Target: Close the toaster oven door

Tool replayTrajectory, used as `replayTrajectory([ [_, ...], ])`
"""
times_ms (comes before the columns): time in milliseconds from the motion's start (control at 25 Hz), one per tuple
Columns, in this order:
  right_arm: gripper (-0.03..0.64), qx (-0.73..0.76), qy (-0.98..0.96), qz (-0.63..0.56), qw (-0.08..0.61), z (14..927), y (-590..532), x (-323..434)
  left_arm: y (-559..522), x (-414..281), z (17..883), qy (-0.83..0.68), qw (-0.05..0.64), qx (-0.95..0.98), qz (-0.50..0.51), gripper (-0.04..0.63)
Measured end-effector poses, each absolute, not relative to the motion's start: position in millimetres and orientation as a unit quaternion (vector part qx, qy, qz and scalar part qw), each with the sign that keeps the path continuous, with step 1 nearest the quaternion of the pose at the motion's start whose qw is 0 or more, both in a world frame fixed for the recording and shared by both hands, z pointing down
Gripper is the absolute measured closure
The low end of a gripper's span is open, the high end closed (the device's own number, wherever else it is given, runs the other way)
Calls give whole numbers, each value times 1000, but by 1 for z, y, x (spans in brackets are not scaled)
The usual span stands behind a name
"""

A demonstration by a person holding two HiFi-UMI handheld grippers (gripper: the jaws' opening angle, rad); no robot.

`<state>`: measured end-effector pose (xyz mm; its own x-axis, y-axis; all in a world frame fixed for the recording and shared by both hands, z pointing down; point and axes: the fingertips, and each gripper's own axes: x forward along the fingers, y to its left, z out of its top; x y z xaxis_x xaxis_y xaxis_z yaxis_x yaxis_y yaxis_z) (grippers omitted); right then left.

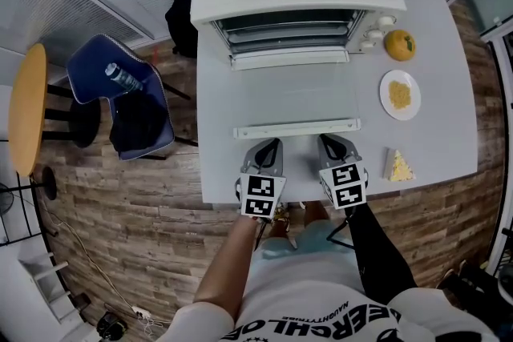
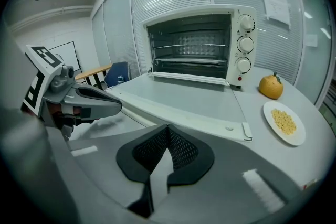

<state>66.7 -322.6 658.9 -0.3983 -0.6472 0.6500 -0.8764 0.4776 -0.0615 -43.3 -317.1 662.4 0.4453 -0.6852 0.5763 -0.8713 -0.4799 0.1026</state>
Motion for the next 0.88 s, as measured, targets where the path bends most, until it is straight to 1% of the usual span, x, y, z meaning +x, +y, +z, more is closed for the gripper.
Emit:
replayTrajectory([
  [400, 617, 478, -807, 201, 283, 661, -333, 74, -329, -47, 664, -487, 196, 818, 235, 540],
  [880, 617, 492, -814, 158, 265, 625, -339, 72, -339, -47, 632, -493, 158, 827, 217, 540],
])
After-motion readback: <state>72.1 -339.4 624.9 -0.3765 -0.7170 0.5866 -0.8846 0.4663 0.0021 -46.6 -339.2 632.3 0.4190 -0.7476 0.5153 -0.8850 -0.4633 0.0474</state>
